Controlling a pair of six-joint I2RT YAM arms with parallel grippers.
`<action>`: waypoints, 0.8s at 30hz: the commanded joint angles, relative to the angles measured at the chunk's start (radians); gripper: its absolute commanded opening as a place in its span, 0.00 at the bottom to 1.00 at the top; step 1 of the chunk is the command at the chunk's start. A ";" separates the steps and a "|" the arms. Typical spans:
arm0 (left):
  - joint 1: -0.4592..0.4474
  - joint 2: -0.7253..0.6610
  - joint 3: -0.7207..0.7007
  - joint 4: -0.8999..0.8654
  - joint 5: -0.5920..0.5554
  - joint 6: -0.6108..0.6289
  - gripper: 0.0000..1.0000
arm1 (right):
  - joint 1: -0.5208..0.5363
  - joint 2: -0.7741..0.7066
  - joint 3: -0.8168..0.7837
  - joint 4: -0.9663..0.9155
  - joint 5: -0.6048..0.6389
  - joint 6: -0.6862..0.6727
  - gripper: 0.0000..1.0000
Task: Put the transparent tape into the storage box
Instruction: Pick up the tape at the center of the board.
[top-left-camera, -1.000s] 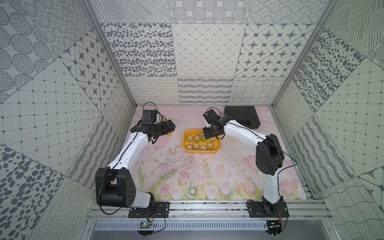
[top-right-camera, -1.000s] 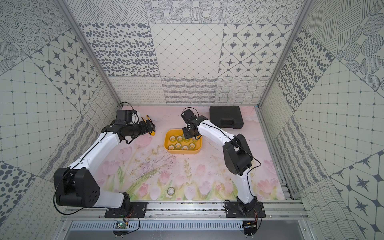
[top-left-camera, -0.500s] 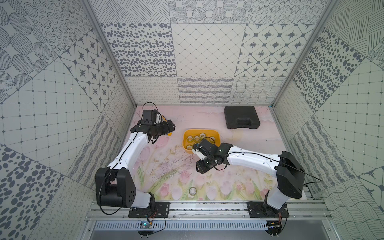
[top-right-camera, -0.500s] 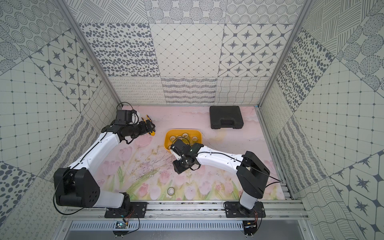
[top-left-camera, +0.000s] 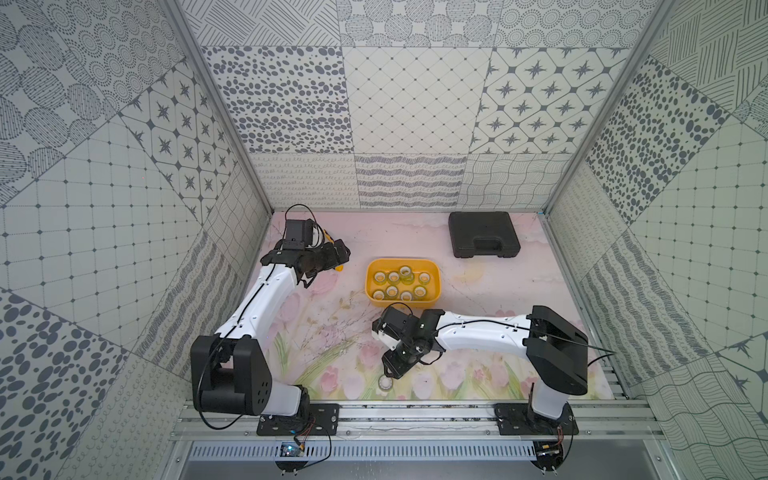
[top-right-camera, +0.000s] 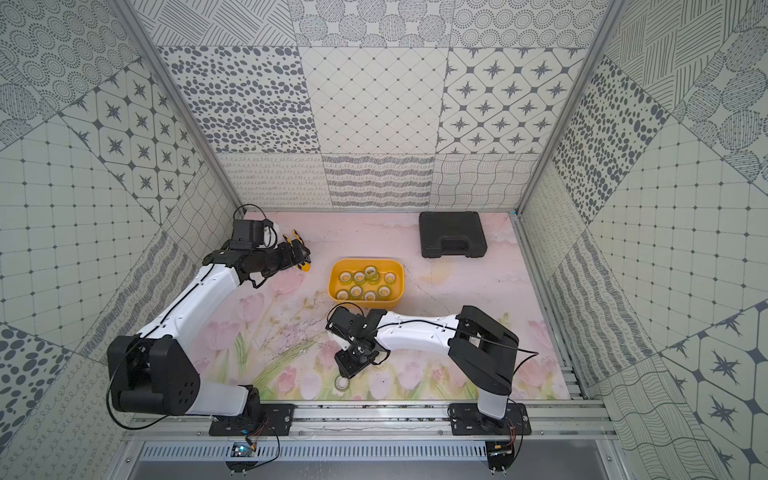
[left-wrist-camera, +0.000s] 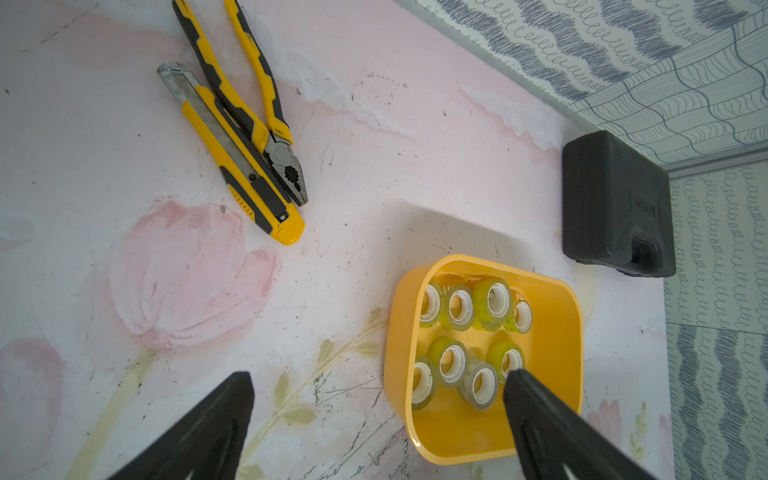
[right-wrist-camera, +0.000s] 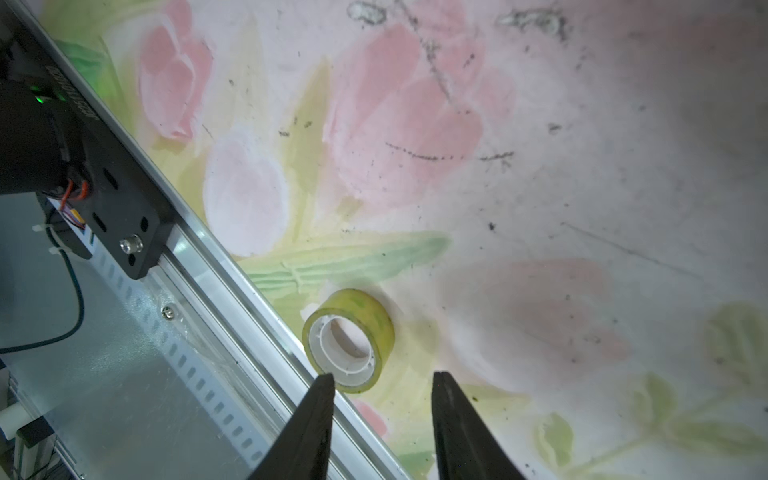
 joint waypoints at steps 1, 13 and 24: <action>0.004 -0.005 -0.003 -0.003 -0.006 0.017 0.99 | 0.016 0.034 0.033 0.024 -0.008 0.018 0.42; 0.003 -0.010 -0.004 -0.001 -0.002 0.015 0.99 | 0.039 0.100 0.060 0.017 0.091 0.056 0.24; 0.004 -0.011 -0.003 -0.001 0.001 0.014 0.99 | -0.036 -0.019 0.099 0.000 0.151 -0.005 0.04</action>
